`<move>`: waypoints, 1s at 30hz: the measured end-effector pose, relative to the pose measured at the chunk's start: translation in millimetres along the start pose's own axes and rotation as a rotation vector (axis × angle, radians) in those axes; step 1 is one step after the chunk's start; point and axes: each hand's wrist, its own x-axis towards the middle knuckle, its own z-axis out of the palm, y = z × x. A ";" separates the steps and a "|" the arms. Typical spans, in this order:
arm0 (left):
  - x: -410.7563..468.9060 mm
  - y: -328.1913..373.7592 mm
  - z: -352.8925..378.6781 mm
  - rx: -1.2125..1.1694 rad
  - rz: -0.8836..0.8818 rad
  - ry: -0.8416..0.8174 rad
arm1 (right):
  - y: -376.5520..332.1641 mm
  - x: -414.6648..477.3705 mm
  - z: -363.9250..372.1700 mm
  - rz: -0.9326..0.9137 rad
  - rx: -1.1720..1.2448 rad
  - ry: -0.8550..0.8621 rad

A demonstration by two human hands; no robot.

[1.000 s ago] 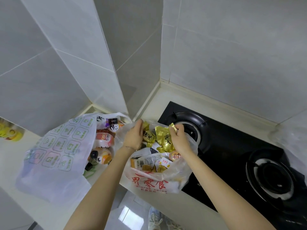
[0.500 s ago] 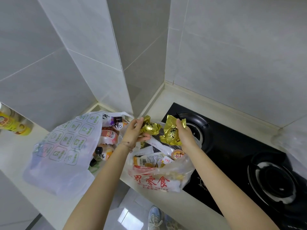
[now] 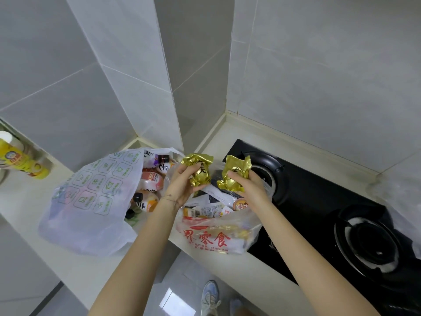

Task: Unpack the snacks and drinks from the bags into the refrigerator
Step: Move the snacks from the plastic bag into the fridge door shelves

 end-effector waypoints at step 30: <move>-406.3 -104.5 27.0 0.070 0.615 0.949 | 29.3 -259.3 54.5 -0.257 -0.258 -0.964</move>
